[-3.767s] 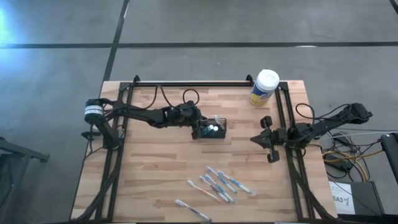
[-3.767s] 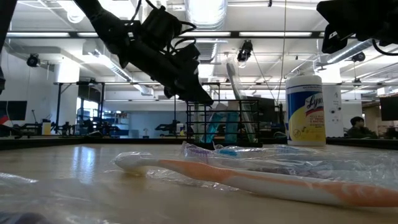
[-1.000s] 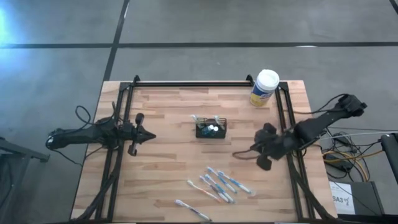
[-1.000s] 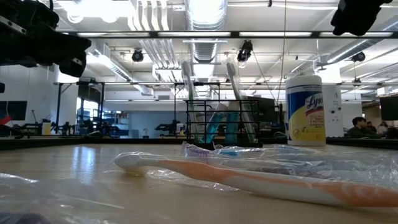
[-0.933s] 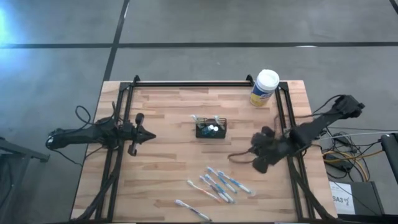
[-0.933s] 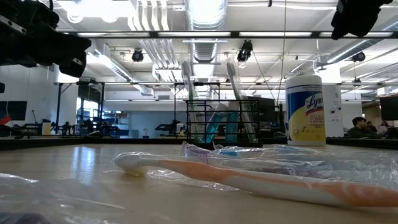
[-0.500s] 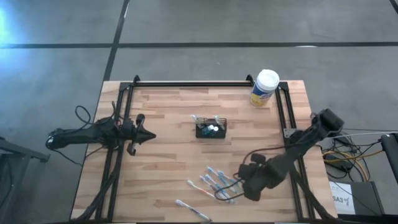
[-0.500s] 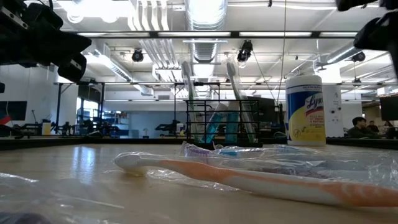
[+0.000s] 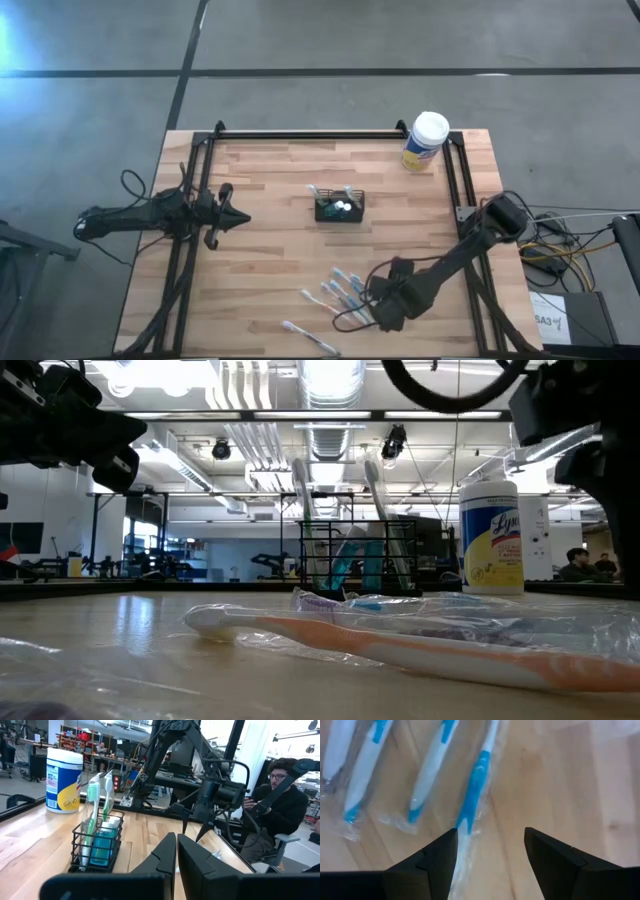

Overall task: Pick & Place toothbrushing station
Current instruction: Put the right blue toothbrush into the black wire organizer

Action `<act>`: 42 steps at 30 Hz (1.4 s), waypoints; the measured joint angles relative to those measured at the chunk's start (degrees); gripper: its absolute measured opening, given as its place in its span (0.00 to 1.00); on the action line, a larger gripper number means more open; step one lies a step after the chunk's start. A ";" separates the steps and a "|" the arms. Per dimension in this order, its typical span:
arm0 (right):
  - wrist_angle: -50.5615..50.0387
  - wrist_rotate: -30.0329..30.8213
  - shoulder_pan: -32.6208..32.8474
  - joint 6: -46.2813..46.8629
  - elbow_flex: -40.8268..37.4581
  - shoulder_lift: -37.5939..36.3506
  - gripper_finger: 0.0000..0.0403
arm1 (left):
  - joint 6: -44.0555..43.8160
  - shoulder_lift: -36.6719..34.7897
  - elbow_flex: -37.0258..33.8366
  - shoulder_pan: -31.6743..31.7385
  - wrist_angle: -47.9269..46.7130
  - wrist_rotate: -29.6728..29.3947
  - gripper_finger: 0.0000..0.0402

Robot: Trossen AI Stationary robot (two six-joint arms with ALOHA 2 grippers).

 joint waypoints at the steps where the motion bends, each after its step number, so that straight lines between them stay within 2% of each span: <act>1: 0.24 0.00 0.00 0.08 -0.31 0.35 0.56 | -0.19 0.00 0.00 0.00 -0.02 0.02 0.06; 13: 2.79 -2.47 0.02 -0.36 -1.67 3.23 0.54 | -0.26 0.04 0.00 0.00 -0.38 0.00 0.06; 17: 3.15 -2.51 0.04 -1.23 -1.79 3.01 0.42 | -0.28 0.04 0.00 0.00 -0.36 0.00 0.06; 23: 1.06 -1.13 0.16 -0.88 -2.30 0.52 0.08 | -0.28 0.04 0.00 0.00 -0.39 0.00 0.06; 28: -2.01 2.69 0.68 -1.35 -2.40 -5.40 0.05 | -0.28 0.04 0.00 0.00 -0.63 0.00 0.06; 33: -1.98 8.88 0.90 -2.22 -2.64 -13.45 0.05 | -0.27 0.04 0.00 0.00 -1.37 0.01 0.06; 38: -1.09 22.97 4.13 -4.70 -4.42 -23.25 0.05 | -0.23 0.07 0.00 0.00 -1.37 0.00 0.06; 42: 6.17 33.53 8.10 -7.29 -10.23 -33.47 0.05 | 0.16 0.09 0.00 0.00 -1.33 -0.02 0.06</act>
